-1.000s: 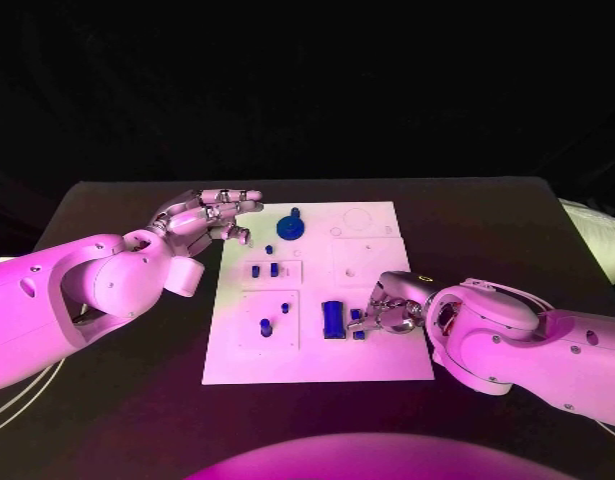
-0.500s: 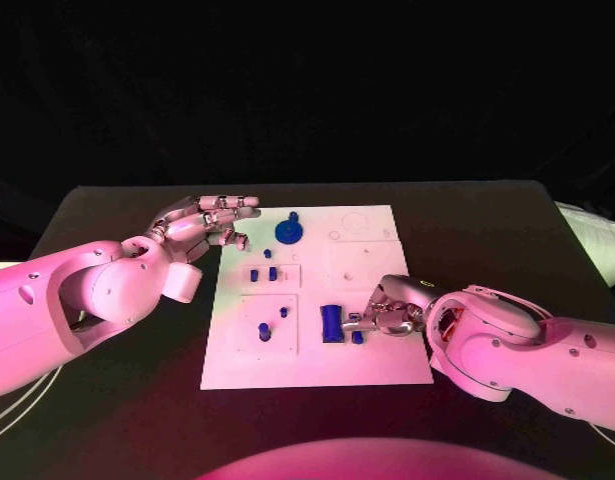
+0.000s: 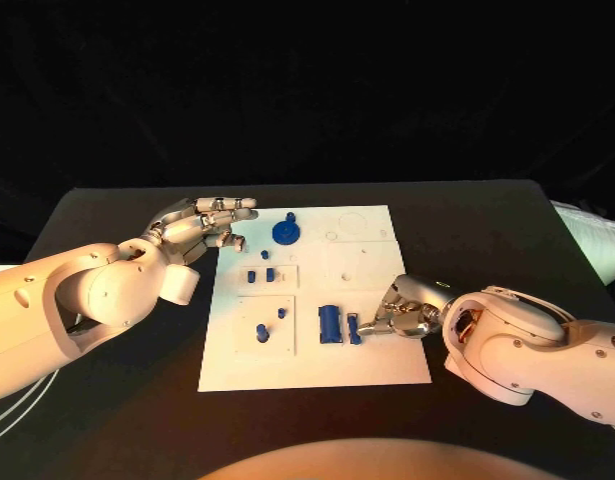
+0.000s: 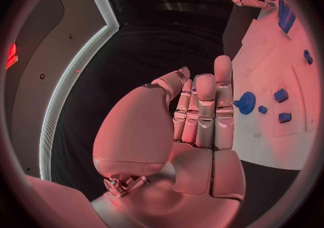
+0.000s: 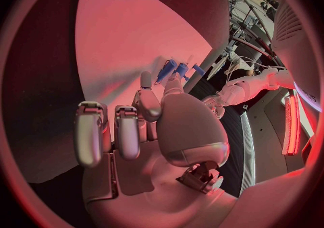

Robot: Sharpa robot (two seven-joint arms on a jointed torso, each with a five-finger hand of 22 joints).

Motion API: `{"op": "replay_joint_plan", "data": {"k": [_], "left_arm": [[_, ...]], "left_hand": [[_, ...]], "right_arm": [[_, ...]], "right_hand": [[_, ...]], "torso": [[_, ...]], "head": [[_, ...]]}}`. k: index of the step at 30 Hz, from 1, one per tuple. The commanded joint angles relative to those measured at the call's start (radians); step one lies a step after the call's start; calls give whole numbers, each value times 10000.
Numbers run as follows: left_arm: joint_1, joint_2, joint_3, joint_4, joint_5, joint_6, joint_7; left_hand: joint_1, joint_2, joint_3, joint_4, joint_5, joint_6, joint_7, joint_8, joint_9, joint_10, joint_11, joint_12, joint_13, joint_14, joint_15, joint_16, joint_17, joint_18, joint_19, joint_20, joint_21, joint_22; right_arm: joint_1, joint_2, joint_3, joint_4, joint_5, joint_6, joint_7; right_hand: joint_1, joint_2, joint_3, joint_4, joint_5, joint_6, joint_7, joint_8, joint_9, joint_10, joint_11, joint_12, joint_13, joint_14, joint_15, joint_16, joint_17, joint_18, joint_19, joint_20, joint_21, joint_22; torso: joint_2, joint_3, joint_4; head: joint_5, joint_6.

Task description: Assemble the parts on the task board

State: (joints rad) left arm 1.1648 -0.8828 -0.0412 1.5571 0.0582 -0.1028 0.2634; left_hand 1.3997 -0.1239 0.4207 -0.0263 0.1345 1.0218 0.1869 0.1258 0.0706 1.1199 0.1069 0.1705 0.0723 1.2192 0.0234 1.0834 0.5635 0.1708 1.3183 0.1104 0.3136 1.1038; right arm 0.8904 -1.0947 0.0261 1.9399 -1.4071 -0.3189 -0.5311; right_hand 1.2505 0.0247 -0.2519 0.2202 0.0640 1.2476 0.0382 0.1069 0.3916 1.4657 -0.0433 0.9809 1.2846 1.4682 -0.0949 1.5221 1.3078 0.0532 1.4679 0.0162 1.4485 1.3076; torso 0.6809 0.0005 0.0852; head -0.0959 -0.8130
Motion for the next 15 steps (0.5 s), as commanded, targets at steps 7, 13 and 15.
{"op": "replay_joint_plan", "data": {"k": [7,13,15], "left_arm": [[-14,17,4,-9,-21,211,28],[-25,19,3,-20,-21,218,13],[-28,20,3,-25,-22,217,11]], "left_hand": [[-28,112,-79,-17,-43,-94,5,53,-16,-61,48,66,-10,-101,-21,-51,-34,79,-78,26,-43,-20],[-28,112,-79,-17,-43,-94,5,53,-16,-61,48,66,-10,-101,-21,-51,-34,79,-78,26,-43,-20],[-28,112,-79,-17,-43,-94,5,53,-16,-61,48,66,-10,-101,-21,-51,-34,79,-78,26,-43,-20]], "right_arm": [[-11,-132,3,147,-2,351,142],[-11,-89,3,113,-74,404,82],[-11,-57,3,104,-76,459,76]], "right_hand": [[205,46,-3,-41,22,-14,-10,17,12,183,68,-63,11,860,-44,-32,1822,-107,292,-52,23,835],[143,81,-44,35,5,-9,-7,18,13,187,72,-61,15,861,-41,-28,1828,-109,295,-48,28,844],[128,79,-57,51,0,-9,-7,17,13,189,73,-57,17,861,-40,-30,1826,-109,295,-47,28,844]], "torso": [[-1,6,15],[-1,0,30],[4,-2,30]], "head": [[-44,25],[-43,21],[-37,16]]}}
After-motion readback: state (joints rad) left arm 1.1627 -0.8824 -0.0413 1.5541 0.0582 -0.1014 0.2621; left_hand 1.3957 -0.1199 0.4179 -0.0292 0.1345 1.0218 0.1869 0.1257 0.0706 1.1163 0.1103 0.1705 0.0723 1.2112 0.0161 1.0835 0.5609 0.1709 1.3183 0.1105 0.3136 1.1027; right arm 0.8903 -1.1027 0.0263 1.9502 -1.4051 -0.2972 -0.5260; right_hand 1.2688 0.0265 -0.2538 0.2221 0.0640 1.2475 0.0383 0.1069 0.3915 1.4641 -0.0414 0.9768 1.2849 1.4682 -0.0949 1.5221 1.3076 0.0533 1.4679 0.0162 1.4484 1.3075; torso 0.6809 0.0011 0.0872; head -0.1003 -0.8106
